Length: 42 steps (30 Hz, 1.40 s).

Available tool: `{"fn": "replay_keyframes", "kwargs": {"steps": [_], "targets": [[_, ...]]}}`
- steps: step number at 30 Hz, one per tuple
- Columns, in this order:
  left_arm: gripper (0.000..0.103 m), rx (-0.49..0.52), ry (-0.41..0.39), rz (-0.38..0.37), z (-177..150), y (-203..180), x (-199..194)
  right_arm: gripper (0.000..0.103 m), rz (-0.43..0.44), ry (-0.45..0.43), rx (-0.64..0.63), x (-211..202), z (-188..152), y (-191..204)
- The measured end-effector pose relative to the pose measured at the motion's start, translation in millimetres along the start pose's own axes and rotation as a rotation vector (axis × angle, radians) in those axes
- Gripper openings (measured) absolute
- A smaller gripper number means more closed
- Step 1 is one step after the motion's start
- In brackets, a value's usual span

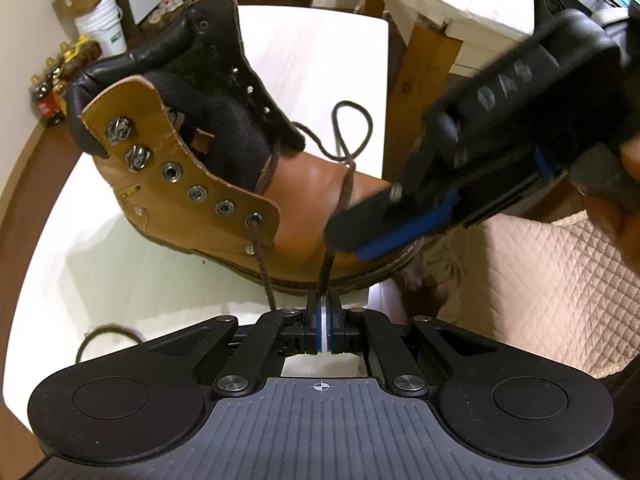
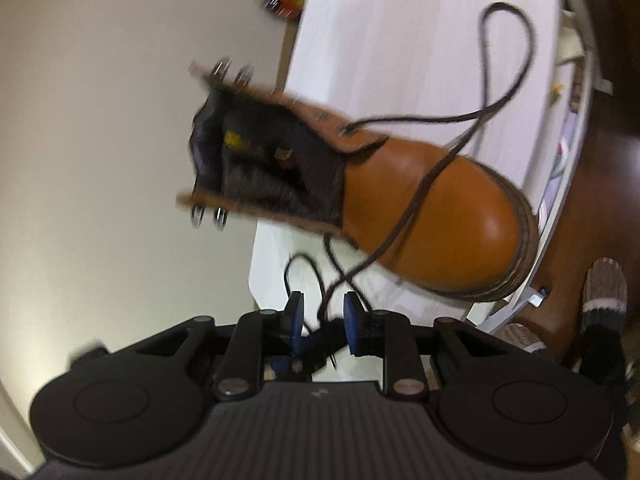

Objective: Lace up shoes with both hands

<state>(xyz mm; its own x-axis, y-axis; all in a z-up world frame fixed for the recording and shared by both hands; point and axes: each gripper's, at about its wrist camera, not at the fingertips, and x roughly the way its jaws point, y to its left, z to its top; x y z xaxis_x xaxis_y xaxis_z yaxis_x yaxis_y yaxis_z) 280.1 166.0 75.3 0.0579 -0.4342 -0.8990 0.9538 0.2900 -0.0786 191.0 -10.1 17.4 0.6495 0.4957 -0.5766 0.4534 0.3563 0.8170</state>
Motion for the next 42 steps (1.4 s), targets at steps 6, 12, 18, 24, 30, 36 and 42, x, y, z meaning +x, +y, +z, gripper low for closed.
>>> {"fn": "replay_keyframes", "kwargs": {"steps": [6,12,18,24,30,36,42], "targets": [[0.002,0.011,-0.02,-0.009,3.6,-2.1,-7.4,0.025,-0.054,0.004,-0.149,12.3,-4.3,16.8],[0.001,-0.001,-0.029,-0.01,5.4,-0.1,-11.0,0.004,-0.065,-0.035,-0.14,12.8,-1.3,12.7],[0.002,-0.038,-0.033,0.019,2.0,11.5,-14.4,0.004,0.028,-0.11,0.036,8.0,21.4,-5.9],[0.002,-0.068,-0.026,0.067,1.7,24.1,-14.6,0.004,0.111,-0.096,0.069,20.9,60.5,-10.0],[0.002,-0.083,-0.006,0.085,-0.4,28.5,-14.2,0.004,0.136,0.006,0.082,42.6,83.8,-17.2],[0.002,-0.087,-0.009,0.092,0.4,29.3,-14.0,0.004,0.127,0.1,0.073,56.9,89.4,-19.4],[0.002,-0.09,-0.014,0.1,2.2,30.2,-11.8,0.004,0.122,0.129,0.09,65.0,87.2,-21.5]]}}
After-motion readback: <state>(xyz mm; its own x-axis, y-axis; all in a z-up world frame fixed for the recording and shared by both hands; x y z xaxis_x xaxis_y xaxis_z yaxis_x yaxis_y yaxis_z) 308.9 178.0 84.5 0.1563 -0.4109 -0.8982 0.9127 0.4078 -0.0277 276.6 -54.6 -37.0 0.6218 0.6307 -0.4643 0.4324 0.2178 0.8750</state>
